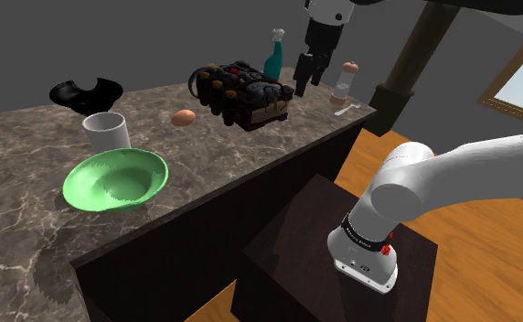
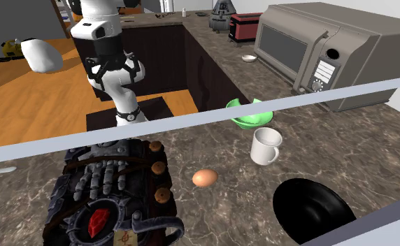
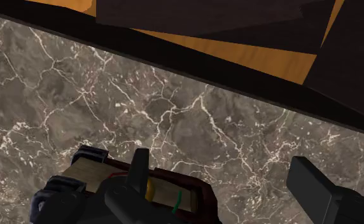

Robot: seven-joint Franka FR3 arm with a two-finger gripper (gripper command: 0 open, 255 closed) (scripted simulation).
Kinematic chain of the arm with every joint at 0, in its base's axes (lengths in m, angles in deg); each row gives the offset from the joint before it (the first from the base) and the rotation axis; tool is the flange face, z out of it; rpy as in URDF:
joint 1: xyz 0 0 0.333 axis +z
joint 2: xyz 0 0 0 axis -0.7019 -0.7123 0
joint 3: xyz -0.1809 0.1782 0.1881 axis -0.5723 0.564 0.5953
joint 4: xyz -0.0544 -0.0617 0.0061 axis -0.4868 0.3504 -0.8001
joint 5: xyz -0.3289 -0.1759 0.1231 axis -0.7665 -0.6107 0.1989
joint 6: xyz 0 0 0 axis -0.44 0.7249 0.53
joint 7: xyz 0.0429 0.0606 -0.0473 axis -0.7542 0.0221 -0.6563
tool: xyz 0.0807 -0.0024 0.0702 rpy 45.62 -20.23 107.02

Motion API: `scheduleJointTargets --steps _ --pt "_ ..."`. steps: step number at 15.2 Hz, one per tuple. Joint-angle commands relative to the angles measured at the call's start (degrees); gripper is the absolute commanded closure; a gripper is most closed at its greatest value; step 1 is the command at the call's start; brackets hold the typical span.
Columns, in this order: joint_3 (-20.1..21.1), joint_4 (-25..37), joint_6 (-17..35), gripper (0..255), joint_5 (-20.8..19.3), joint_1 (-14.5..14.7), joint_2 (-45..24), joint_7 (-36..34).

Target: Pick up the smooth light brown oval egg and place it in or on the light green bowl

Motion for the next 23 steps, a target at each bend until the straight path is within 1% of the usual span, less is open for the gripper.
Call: scheduleJointTargets --steps 1,7,12,17,23 --pt "0.0 0.0 0.0 0 0.0 0.0 0.0 0.0" --pt "-2.07 3.86 8.73 0 0.53 2.75 -12.74 6.9" --pt "-3.18 9.05 14.18 0 1.86 5.04 -23.64 12.83" --pt "-3.51 15.83 17.83 0 3.83 7.02 -34.47 18.84" --pt "-2.88 25.91 19.88 0 6.39 8.89 -47.2 25.69"
